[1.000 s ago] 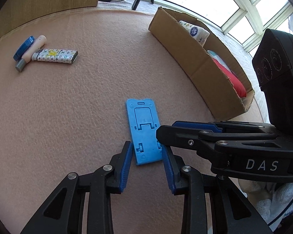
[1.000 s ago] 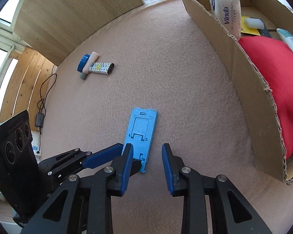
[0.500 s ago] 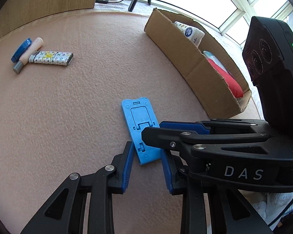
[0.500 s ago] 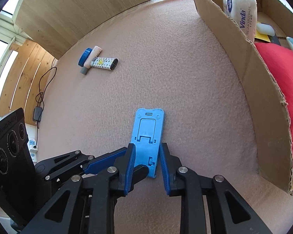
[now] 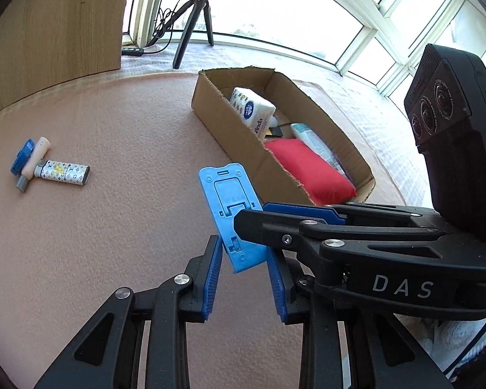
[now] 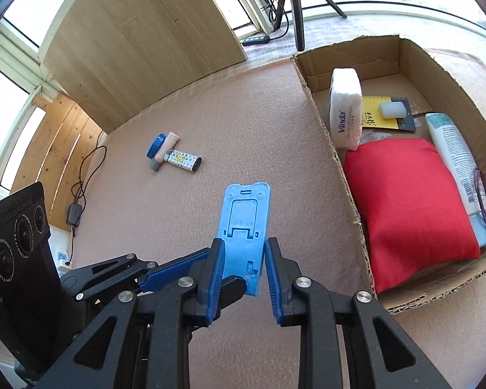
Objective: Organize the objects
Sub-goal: 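Carry the phone stand into the box and open the right tool, then move the left tool to the blue round tape measure and close on it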
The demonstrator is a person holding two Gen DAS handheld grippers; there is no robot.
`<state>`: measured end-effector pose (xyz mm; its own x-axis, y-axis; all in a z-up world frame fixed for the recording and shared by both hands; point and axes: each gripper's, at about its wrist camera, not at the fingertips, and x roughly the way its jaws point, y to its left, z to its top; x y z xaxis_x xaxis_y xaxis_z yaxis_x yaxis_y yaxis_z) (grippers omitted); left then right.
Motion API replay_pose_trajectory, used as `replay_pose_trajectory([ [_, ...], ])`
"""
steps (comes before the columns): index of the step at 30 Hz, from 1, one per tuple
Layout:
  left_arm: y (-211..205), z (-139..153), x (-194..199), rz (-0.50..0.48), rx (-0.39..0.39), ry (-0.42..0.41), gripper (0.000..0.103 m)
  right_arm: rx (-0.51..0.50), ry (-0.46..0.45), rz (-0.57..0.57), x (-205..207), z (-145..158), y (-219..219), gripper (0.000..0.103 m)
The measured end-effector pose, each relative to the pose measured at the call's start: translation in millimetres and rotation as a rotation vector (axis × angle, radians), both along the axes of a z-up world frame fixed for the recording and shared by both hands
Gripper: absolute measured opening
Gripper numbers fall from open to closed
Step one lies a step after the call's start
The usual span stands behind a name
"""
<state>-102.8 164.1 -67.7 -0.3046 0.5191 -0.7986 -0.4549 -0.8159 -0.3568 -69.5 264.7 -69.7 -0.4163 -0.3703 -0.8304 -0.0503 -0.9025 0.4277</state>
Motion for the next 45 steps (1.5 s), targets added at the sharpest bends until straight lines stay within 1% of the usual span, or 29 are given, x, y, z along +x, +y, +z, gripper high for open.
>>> replay_pose_trajectory([
  [4,23.2,15.2,-5.9,-0.037,0.025,0.025,0.03,0.013,0.037,-0.043,2.0,16.8,25.0,0.023],
  [9,63.1,21.0,-20.3,-0.074,0.034,0.042,0.03,0.03,0.059,-0.095,0.0,26.1,58.2,0.023],
  [14,96.1,20.0,-31.8,-0.101,0.048,0.04,0.03,0.056,0.067,-0.139,-2.4,29.3,89.8,0.023],
  [20,128.6,17.7,-43.5,-0.125,0.059,0.03,0.03,0.076,0.069,-0.173,-5.4,28.7,117.2,0.023],
  [23,138.4,14.7,-48.8,-0.13,0.06,0.019,0.03,0.072,0.066,-0.184,-7.2,27.4,127.9,0.023],
  [25,140.6,12.8,-51.0,-0.115,0.046,0.015,0.03,0.074,0.068,-0.201,-6.7,26.7,133.3,0.023],
  [26,141.1,11.6,-51.8,-0.112,0.035,0.012,0.03,0.089,0.063,-0.209,-6.6,25.9,134.4,0.027],
  [27,140.3,10.8,-52.6,-0.112,0.029,0.014,0.03,0.095,0.059,-0.209,-6.2,24.8,135.0,0.03],
  [31,126.8,10.4,-55.5,-0.091,0.015,0.029,0.03,0.096,0.06,-0.209,-1.7,23.6,134.3,0.031],
  [35,102.0,15.2,-57.3,-0.052,0.013,0.038,0.03,0.088,0.067,-0.21,3.4,25.6,129.3,0.031],
  [40,58.4,15.8,-70.4,0.033,-0.033,0.025,0.03,0.109,0.082,-0.172,5.4,32.7,109.8,0.031],
  [42,34.8,14.5,-79.3,0.086,-0.053,0.019,0.03,0.12,0.089,-0.151,7.6,36.0,98.3,0.032],
  [45,-4.4,14.2,-94.2,0.173,-0.061,0.005,0.03,0.127,0.102,-0.125,9.2,41.5,81.8,0.033],
])
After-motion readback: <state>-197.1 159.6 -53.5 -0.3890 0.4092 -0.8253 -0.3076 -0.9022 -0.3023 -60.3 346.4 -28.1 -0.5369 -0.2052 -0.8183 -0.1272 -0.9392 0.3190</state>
